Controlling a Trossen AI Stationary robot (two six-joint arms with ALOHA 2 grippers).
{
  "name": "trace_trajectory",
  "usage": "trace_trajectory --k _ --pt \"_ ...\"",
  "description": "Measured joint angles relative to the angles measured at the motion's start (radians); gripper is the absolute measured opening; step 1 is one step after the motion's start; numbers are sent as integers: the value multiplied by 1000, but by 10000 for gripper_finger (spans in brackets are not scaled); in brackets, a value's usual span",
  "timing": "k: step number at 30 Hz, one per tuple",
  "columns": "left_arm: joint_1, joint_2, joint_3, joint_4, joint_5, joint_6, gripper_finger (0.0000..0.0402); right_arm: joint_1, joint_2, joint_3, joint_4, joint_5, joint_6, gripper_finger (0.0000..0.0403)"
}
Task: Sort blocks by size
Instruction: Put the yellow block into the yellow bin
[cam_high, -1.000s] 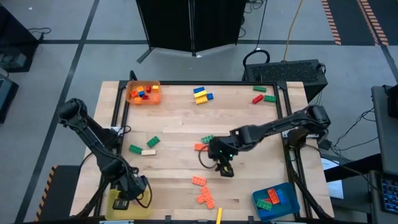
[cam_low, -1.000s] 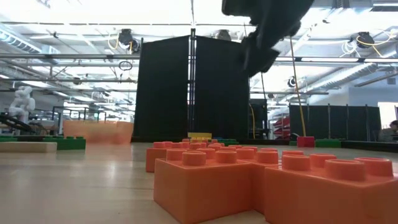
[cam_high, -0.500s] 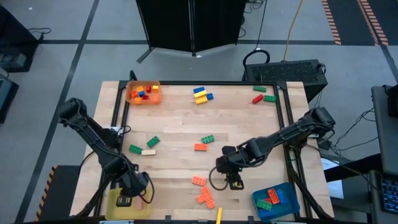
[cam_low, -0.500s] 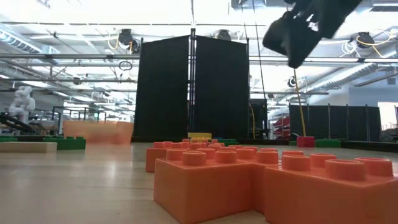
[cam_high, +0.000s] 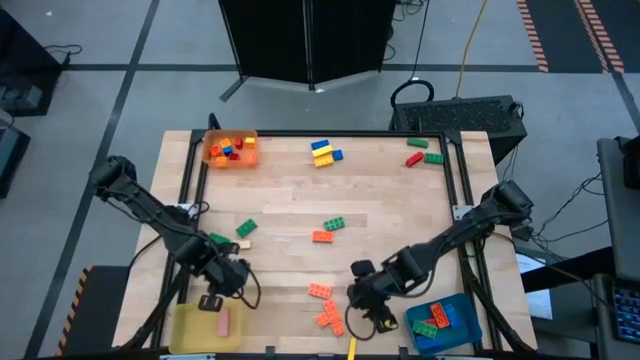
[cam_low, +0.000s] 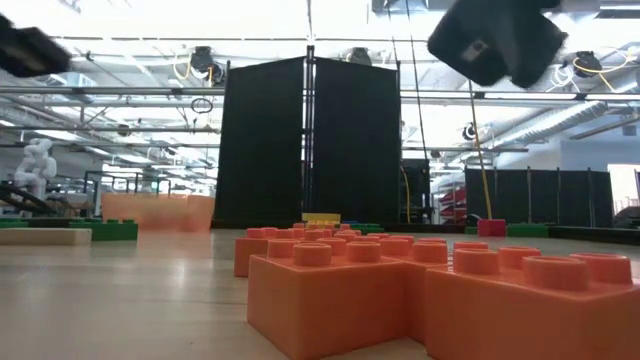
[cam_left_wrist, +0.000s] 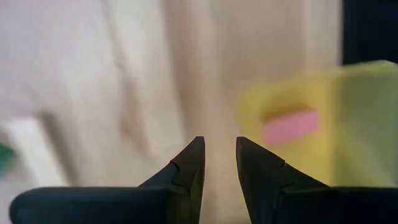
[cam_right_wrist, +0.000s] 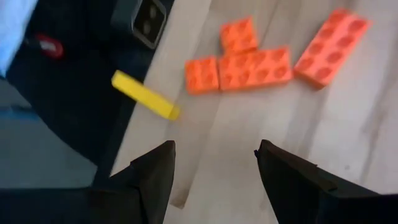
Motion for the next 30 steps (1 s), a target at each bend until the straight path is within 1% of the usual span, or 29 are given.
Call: trace_trajectory --k 3,7,12,14,16,19,23,26,30 --pt "31 0 0 0 -86 85 93 36 36 0 -15 3 -50 219" --pt "70 0 0 2 -185 184 93 83 76 0 3 21 -178 219" --pt "110 0 0 5 -323 273 93 111 97 0 6 163 -441 219" --pt "123 0 0 6 -368 316 93 115 109 0 19 190 -538 219" --pt "136 0 0 7 -384 362 93 117 131 2 50 189 -619 219" --pt "151 0 0 9 -389 429 93 129 191 48 48 189 -718 219" --pt "170 0 0 41 -421 478 93 146 279 179 -54 189 -828 219" --pt "183 0 0 66 -432 485 93 153 333 282 -108 186 -848 219" --pt "192 0 0 84 -434 478 93 162 383 383 -117 181 -860 219"
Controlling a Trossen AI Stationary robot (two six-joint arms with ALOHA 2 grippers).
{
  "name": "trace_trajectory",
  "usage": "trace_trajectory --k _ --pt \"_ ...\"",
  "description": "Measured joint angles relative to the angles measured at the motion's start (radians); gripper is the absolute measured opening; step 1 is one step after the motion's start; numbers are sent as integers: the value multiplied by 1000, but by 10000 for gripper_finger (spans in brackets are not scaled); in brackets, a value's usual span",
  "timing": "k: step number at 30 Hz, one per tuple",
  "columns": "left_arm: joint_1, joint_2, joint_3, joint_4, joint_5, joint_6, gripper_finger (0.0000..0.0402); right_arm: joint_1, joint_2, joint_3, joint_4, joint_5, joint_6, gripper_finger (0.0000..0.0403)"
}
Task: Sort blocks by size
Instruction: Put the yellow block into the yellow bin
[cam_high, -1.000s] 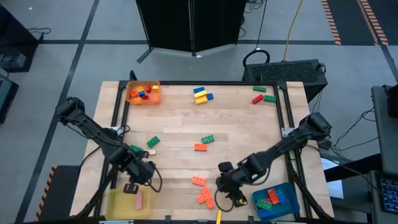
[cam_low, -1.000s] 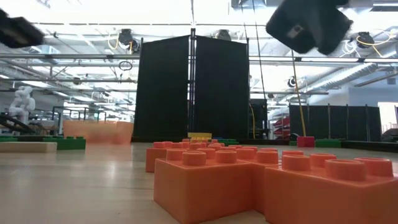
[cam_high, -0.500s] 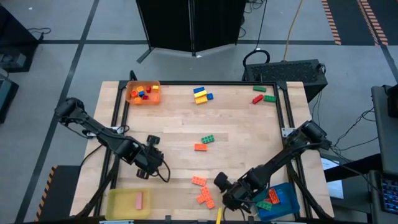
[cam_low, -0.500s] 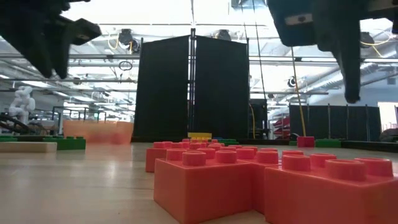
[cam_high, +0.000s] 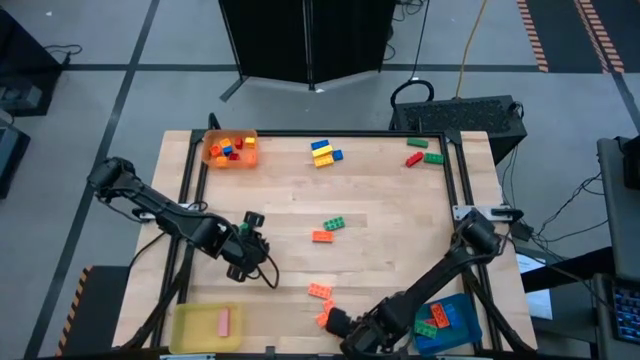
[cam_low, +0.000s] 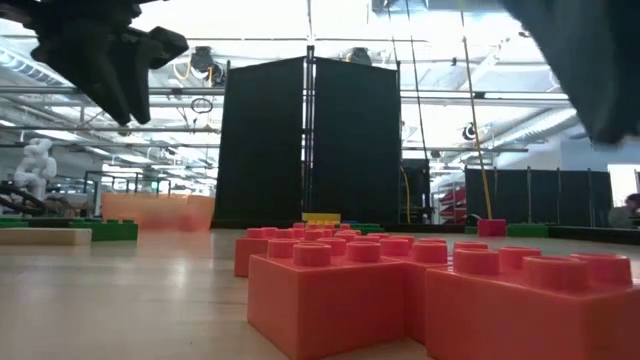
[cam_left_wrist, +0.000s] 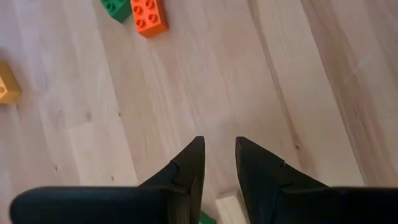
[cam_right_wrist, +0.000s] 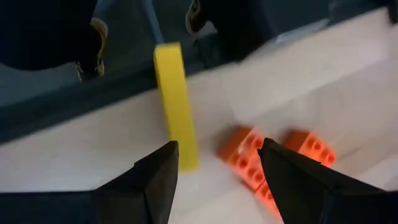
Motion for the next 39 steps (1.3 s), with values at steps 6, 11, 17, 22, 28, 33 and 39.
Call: trace_trajectory --k 6,11,17,22,28,33,39 --pt "-6 0 0 -3 1 0 93 10 43 32 -44 -58 37 219" --pt "-7 0 0 -3 0 5 93 19 58 31 -44 -56 42 219" --pt "0 0 0 -2 -8 6 93 9 57 32 -42 -55 35 217" --pt "-1 0 0 -2 -8 6 93 -3 63 32 -37 -92 44 194" --pt "-1 0 0 -2 -9 5 93 -7 87 31 -30 -132 52 164" --pt "-1 0 0 -1 -10 6 93 -16 86 31 -33 -129 57 143" --pt "-1 0 0 -1 -15 5 93 -30 86 31 -47 -91 86 102"
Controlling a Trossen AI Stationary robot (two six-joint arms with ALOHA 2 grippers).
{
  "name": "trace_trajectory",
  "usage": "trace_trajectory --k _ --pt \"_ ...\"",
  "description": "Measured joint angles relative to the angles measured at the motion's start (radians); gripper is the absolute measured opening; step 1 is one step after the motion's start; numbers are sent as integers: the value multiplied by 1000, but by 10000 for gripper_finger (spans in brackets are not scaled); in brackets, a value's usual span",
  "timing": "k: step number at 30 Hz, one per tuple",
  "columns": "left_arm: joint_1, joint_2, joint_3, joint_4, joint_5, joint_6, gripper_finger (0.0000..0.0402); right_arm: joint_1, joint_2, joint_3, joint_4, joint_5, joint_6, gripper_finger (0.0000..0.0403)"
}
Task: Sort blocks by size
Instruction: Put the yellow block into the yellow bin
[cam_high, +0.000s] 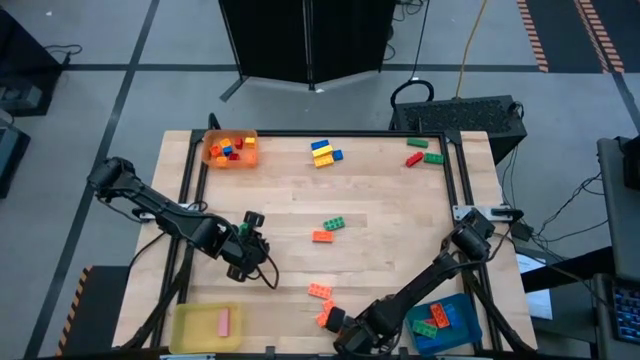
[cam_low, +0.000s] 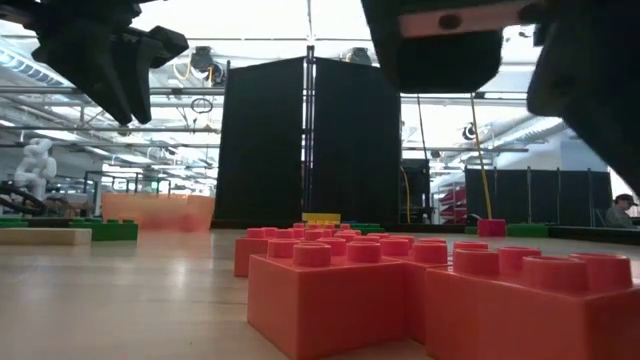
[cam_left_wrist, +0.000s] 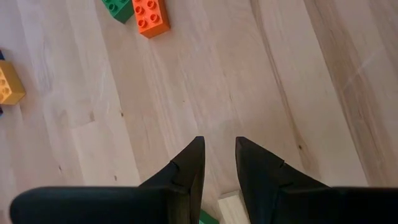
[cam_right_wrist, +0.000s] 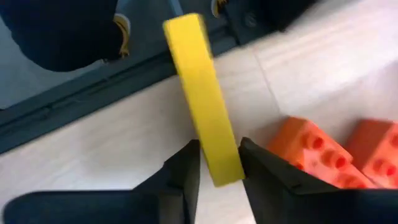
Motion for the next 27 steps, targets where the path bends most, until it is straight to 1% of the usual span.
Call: trace_trajectory --k 6,8,11,16,21,27 --pt "0 0 0 1 -15 0 93 -18 0 0 -6 11 37 51" --pt "0 0 0 1 -15 -1 93 -24 -1 0 -12 11 57 42" --pt "0 0 0 2 -17 -5 93 -29 -2 1 -38 11 88 42" --pt "0 0 0 2 -24 -3 93 -36 -24 0 -119 13 138 54" --pt "0 0 0 56 -114 -5 93 -62 -81 0 -137 21 193 49" --pt "0 0 0 115 -137 0 93 -98 -154 0 -132 44 265 49"
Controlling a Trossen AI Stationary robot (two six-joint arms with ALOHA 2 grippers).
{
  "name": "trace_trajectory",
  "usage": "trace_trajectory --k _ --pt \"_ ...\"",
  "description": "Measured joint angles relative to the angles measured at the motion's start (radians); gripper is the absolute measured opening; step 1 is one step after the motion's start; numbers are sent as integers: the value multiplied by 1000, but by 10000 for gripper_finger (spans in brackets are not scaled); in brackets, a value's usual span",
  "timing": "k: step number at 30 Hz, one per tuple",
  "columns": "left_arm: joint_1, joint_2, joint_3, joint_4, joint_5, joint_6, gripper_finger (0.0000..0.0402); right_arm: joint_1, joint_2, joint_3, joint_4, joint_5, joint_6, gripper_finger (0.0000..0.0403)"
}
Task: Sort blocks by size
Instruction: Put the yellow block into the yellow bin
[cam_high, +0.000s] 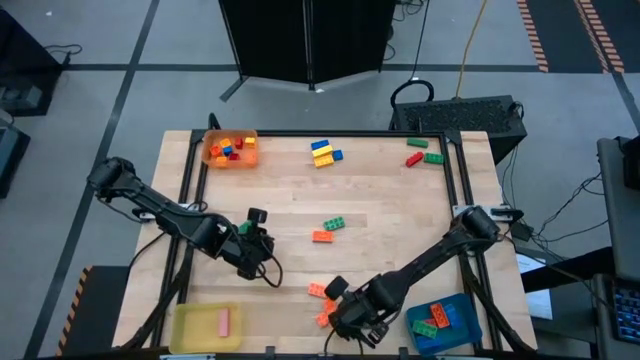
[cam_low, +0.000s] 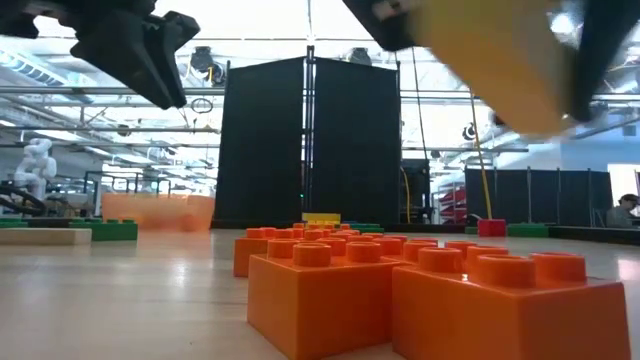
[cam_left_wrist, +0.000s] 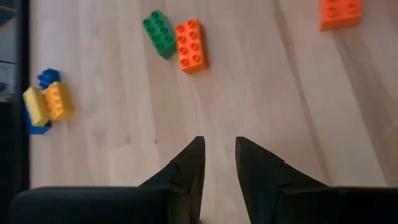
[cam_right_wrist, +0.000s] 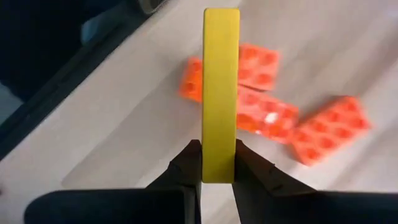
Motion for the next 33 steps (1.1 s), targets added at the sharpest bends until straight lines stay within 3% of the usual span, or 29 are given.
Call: trace_trajectory --k 7,12,18,25,29,33 --pt "-11 0 -24 35 -96 -7 93 -42 -58 0 26 5 21 49" --pt "-49 0 -83 223 -183 16 90 -87 -70 -14 106 0 89 49" --pt "-109 0 -165 432 -223 124 58 -120 -70 -114 252 -8 95 52" --pt "-135 0 -189 445 -216 103 34 -166 -178 -315 461 1 99 54" --pt "-134 0 -189 486 -214 99 33 -209 -288 -491 718 34 116 54" --pt "-118 0 -189 522 -211 105 34 -262 -353 -644 956 94 236 54"
